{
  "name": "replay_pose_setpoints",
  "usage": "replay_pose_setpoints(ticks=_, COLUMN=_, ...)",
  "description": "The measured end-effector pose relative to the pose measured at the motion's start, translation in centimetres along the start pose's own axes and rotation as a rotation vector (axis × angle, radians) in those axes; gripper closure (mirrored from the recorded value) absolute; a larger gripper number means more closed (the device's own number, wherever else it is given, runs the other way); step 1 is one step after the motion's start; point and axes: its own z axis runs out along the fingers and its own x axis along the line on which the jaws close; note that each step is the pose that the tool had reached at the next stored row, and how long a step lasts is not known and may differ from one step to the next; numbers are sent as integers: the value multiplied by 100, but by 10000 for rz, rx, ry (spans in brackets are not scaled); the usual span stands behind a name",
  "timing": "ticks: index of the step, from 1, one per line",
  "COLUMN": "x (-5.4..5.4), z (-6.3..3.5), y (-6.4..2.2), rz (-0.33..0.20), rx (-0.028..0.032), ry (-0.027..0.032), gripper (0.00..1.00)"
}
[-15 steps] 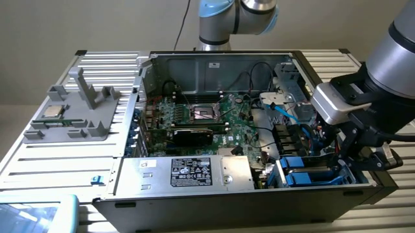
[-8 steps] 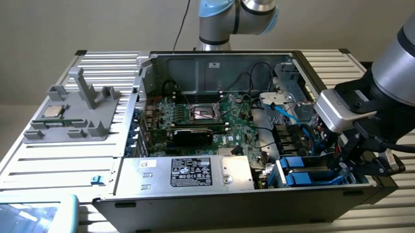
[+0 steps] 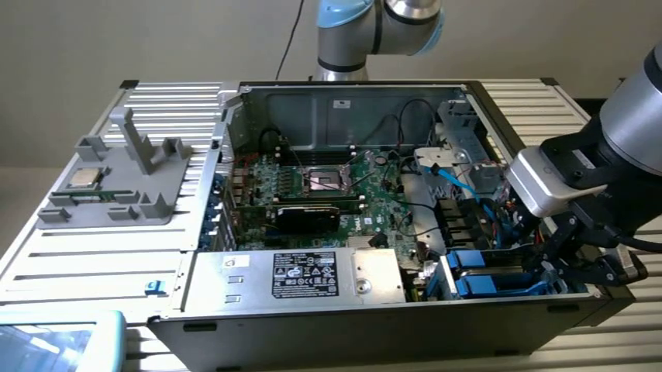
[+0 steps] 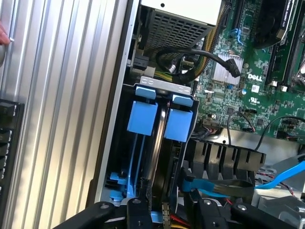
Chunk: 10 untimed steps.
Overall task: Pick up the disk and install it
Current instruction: 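Insert the first disk wire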
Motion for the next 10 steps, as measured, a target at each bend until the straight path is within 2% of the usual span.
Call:
replay_pose_setpoints(ticks=4, x=2, z=8, y=0, rz=10, rx=-59, ry=-39, gripper=62)
replay_pose_setpoints(ticks=5, x=3, z=8, y=0, rz=11, rx=-69, ry=-43, gripper=68)
replay_pose_setpoints(ticks=6, x=4, z=9, y=0, rz=11, rx=-77, ry=-48, gripper=68)
replay_pose_setpoints(ticks=7, x=4, z=10, y=0, rz=12, rx=-80, ry=-51, gripper=75)
replay_pose_setpoints(ticks=8, x=5, z=11, y=0, rz=13, rx=-84, ry=-54, gripper=75)
replay_pose_setpoints(ticks=10, x=6, z=11, y=0, rz=14, rx=-94, ry=-57, gripper=84)
